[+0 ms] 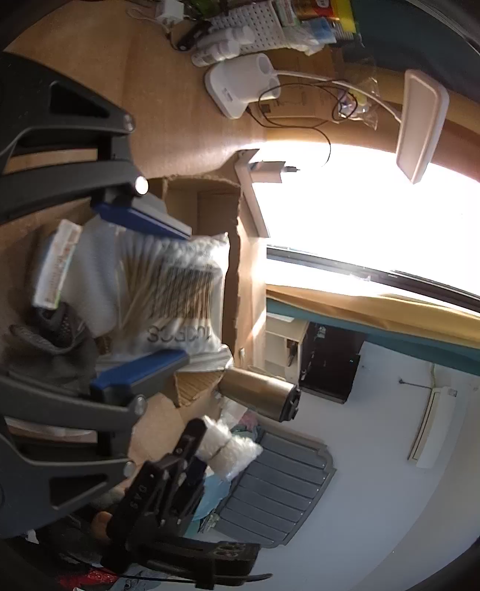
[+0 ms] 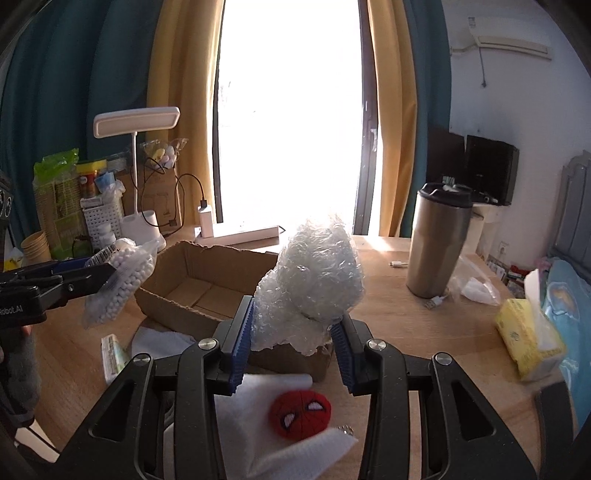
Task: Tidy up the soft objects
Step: 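Carry both items over the cardboard box and open both tools to drop them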
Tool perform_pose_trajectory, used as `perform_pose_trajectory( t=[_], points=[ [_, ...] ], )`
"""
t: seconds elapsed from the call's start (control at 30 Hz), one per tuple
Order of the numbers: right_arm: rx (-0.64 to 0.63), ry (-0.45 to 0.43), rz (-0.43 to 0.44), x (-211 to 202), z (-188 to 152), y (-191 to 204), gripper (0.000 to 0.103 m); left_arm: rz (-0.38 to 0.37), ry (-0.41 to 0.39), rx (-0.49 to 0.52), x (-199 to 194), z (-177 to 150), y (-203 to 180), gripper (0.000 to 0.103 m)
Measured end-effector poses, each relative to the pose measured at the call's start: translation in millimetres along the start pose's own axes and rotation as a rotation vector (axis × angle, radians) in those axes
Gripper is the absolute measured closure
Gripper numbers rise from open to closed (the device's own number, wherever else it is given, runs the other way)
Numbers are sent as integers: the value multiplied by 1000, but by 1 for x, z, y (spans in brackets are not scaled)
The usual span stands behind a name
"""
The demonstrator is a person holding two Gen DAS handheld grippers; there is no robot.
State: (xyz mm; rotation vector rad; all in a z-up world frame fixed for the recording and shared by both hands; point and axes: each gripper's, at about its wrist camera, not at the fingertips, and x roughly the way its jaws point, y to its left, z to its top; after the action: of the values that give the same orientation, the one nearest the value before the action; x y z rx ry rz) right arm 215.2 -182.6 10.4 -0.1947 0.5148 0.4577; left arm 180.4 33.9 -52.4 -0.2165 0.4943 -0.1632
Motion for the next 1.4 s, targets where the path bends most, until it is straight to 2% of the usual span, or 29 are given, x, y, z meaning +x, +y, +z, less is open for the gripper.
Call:
perform_pose_trajectory(
  t=[0.4,0.63,0.73,0.8,0.83,0.9,0.97,1.4],
  points=[
    [-25,48,23,45,9,4,62,0,12,14,49,21,3,41],
    [-14,84,43,64,14,6,62,4,71,7,79,23,2,40],
    [-8,98,51,68,15,6,56,6,88,2,84,21,1,38],
    [-2,104,53,70,15,5,44,9,104,-4,87,21,0,33],
    [2,107,56,70,16,4,36,0,98,-7,85,21,-1,22],
    [10,108,67,69,16,3,33,-25,59,-2,77,22,-3,13],
    [11,100,61,66,17,2,32,-21,35,1,71,25,-5,13],
    [0,69,32,32,16,3,32,19,-3,-1,28,27,3,13]
  ],
)
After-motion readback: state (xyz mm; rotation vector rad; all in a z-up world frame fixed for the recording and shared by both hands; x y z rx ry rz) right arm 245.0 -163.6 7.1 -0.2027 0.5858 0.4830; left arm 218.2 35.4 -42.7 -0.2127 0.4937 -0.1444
